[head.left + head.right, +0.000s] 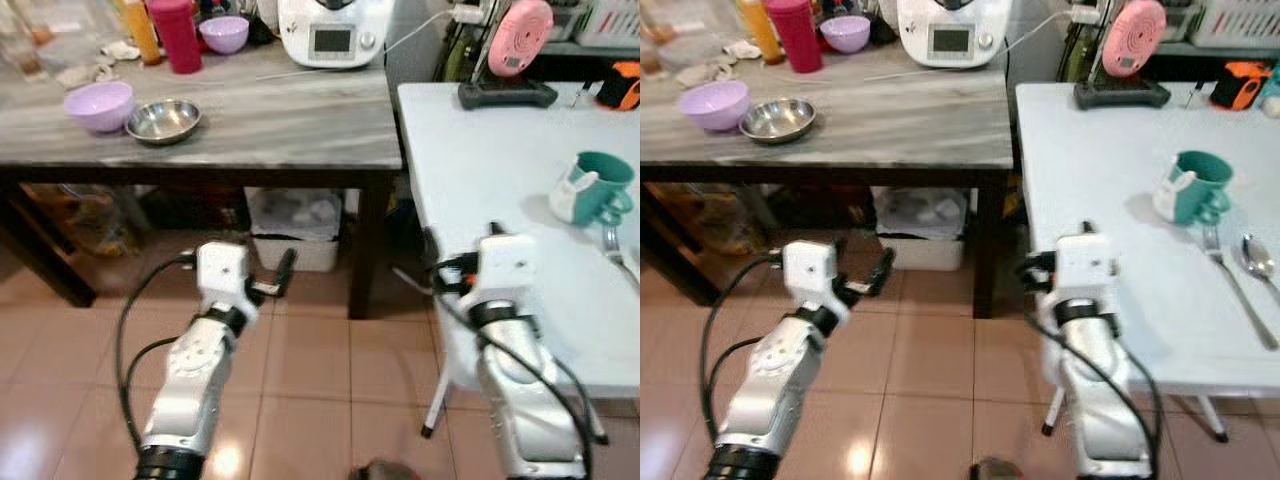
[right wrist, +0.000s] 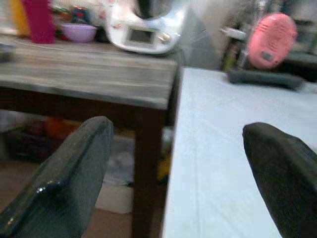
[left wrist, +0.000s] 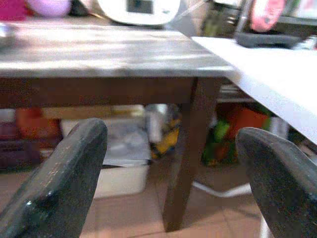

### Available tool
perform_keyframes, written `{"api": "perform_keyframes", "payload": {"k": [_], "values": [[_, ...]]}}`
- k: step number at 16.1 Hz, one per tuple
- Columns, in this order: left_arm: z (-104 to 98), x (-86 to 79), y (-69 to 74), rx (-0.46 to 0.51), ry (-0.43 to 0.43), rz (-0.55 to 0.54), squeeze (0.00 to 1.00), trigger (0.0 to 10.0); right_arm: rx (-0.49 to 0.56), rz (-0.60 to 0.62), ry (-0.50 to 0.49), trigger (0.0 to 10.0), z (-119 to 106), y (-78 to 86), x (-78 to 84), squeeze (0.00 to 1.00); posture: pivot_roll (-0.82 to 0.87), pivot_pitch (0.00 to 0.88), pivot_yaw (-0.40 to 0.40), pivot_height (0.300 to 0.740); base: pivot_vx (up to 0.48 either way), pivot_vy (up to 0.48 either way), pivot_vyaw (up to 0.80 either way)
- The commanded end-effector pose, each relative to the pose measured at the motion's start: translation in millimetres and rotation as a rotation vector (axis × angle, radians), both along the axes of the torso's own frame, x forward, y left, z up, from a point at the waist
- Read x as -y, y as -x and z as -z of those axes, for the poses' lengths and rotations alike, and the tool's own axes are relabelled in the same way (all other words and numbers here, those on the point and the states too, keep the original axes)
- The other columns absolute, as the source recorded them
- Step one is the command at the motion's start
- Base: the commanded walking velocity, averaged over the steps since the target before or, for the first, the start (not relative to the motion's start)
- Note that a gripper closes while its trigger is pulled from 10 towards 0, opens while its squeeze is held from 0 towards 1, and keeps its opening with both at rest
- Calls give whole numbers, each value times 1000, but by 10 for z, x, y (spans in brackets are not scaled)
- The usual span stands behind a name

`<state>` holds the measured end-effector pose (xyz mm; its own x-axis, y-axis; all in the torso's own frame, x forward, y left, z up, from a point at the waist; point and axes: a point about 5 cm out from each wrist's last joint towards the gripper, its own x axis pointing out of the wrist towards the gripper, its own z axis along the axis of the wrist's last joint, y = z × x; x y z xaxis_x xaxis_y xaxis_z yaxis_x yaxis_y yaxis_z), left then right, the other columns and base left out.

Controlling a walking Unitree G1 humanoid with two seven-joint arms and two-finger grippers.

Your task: Setting the table

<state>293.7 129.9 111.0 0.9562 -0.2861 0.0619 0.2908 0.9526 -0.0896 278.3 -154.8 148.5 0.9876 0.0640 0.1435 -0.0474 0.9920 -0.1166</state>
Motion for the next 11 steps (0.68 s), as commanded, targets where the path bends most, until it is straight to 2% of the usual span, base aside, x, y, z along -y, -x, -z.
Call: {"api": "perform_keyframes", "payload": {"k": [1,7,11], "values": [[-47,-2,-5,21,2,-8,0,10000,40,-10,12,10000,-84,3,4,0,-241,103,60,740,0,-480,0],[-130,5,34,59,7,-9,0,10000,77,10,30,10000,-180,113,42,0,-262,110,54,740,0,-480,0],[-50,17,89,40,-28,10,0,10000,14,56,55,10000,-42,204,116,0,-280,126,56,740,0,-480,0]]}}
